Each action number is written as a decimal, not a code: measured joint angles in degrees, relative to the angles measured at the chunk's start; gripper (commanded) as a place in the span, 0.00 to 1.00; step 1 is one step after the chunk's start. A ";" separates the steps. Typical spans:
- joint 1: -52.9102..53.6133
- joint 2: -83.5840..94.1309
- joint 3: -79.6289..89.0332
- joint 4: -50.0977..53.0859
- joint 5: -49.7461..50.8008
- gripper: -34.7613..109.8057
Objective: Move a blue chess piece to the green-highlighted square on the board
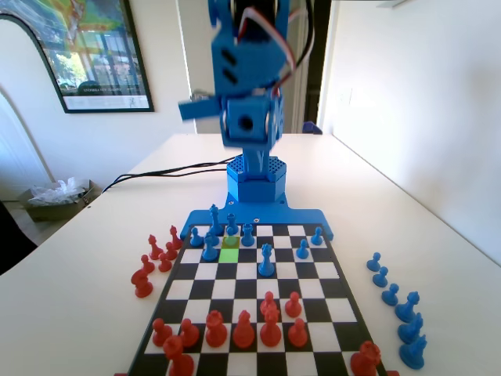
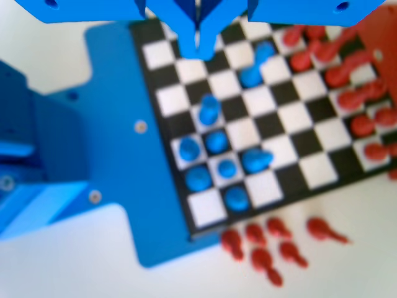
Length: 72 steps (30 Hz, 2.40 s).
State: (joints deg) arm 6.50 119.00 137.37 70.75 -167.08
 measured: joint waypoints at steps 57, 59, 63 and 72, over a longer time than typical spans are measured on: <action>7.82 -19.42 4.04 -21.88 0.00 0.29; 8.53 -19.42 2.90 -20.48 0.00 0.29; 8.61 -19.42 1.93 -19.25 0.00 0.29; 8.61 -21.97 1.85 -24.17 0.00 0.29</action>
State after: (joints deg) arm 15.12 97.03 139.22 46.58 -167.08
